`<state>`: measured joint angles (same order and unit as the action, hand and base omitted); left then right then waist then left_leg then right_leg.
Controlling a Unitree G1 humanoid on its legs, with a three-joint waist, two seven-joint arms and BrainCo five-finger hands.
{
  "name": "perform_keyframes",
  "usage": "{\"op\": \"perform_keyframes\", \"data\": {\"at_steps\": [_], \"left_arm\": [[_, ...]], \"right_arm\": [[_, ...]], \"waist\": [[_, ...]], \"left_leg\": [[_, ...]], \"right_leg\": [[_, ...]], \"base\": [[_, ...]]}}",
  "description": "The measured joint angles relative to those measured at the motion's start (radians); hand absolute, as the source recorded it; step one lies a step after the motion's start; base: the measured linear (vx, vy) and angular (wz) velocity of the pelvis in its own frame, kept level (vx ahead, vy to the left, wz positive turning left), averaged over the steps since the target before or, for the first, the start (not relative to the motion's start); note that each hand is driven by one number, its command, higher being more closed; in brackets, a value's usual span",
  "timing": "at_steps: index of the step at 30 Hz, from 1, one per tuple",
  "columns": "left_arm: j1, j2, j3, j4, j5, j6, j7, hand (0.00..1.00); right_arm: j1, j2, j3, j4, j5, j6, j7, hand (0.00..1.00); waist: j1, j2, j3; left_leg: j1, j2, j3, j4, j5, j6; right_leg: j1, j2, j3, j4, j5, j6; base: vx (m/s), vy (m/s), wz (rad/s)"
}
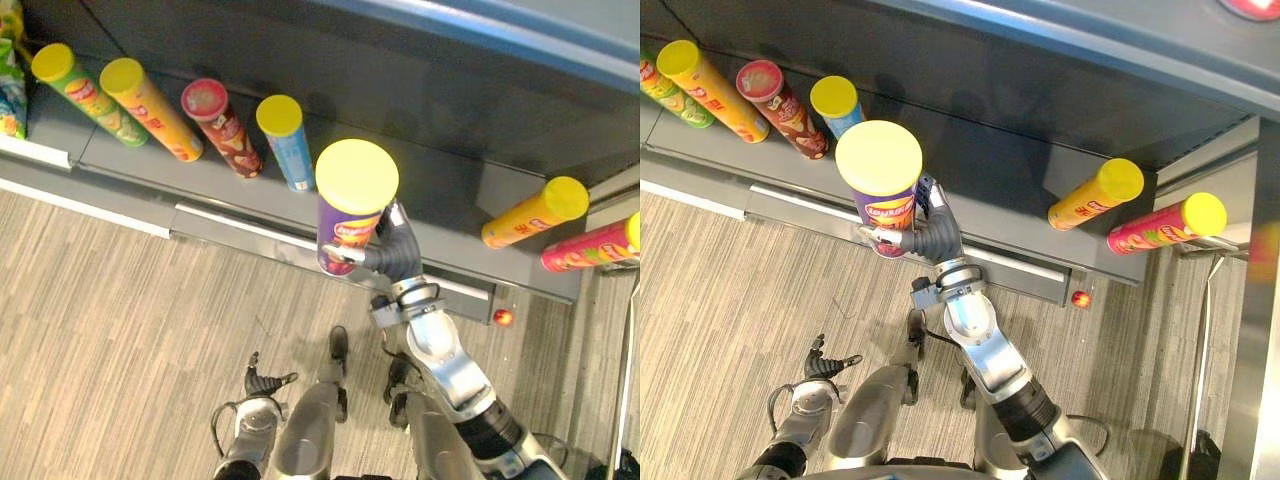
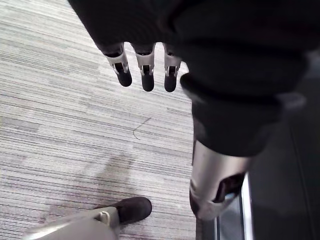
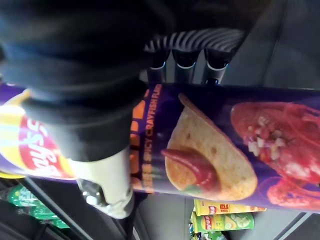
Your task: Put the gum and the chips on the shelf.
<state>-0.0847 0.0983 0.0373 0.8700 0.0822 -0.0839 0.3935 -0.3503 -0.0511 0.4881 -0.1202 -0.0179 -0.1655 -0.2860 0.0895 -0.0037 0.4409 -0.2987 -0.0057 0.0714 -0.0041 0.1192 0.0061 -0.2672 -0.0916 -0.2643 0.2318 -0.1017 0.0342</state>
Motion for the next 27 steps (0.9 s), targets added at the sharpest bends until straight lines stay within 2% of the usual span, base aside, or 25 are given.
{"op": "perform_keyframes", "data": {"at_steps": [5,7,10,17,19,23,27], "left_arm": [[-0.008,0.0,0.002,0.012,-0.002,-0.001,0.035,0.0],[-0.03,-0.005,0.005,0.038,-0.002,-0.002,0.037,0.0],[-0.042,-0.01,0.009,0.046,-0.002,-0.003,0.041,0.0],[-0.045,-0.05,0.088,0.01,-0.002,-0.005,0.064,0.0],[-0.046,-0.061,0.095,-0.025,-0.002,-0.02,0.068,0.0],[-0.046,-0.084,0.114,-0.069,-0.002,-0.038,0.072,0.0],[-0.045,-0.098,0.127,-0.087,-0.002,-0.04,0.072,0.0]], "right_arm": [[-0.059,0.026,-0.026,0.08,-0.043,0.001,-0.057,1.0],[-0.099,0.025,-0.065,0.119,-0.063,0.003,-0.084,1.0],[-0.13,0.025,-0.113,0.143,-0.073,0.006,-0.125,1.0],[-0.169,0.048,-0.189,0.135,-0.119,0.014,-0.204,1.0],[-0.206,0.073,-0.235,0.132,-0.144,0.017,-0.244,1.0],[-0.267,0.073,-0.291,0.129,-0.162,0.029,-0.296,1.0],[-0.323,0.076,-0.308,0.129,-0.162,0.031,-0.316,1.0]], "waist": [[0.006,0.012,0.008],[0.017,0.033,0.02],[0.023,0.048,0.028],[0.038,0.05,0.033],[0.039,0.05,0.033],[0.044,0.05,0.033],[0.054,0.05,0.033]], "left_leg": [[-0.074,0.009,-0.006,0.071,-0.019,-0.009],[-0.127,0.017,-0.009,0.136,-0.039,-0.011],[-0.19,0.023,-0.025,0.189,-0.049,-0.014],[-0.263,0.029,-0.025,0.237,-0.058,-0.015],[-0.292,0.035,-0.019,0.258,-0.068,-0.017],[-0.315,0.057,0.022,0.279,-0.073,-0.014],[-0.331,0.058,0.021,0.293,-0.084,-0.018]], "right_leg": [[-0.064,-0.003,-0.007,0.055,-0.018,-0.014],[-0.1,-0.003,-0.01,0.091,-0.029,-0.02],[-0.154,-0.005,-0.023,0.14,-0.048,-0.03],[-0.235,-0.029,-0.054,0.235,-0.096,-0.039],[-0.258,-0.038,-0.071,0.259,-0.108,-0.039],[-0.272,-0.05,-0.097,0.286,-0.127,-0.04],[-0.279,-0.065,-0.127,0.302,-0.142,-0.045]], "base": [[-0.02,-0.049,0.06],[-0.06,-0.041,0.01],[-0.06,-0.044,0.09],[-0.03,-0.062,0.08],[0.0,-0.051,0.09],[0.02,-0.059,0.15],[0.05,-0.049,0.09]]}}
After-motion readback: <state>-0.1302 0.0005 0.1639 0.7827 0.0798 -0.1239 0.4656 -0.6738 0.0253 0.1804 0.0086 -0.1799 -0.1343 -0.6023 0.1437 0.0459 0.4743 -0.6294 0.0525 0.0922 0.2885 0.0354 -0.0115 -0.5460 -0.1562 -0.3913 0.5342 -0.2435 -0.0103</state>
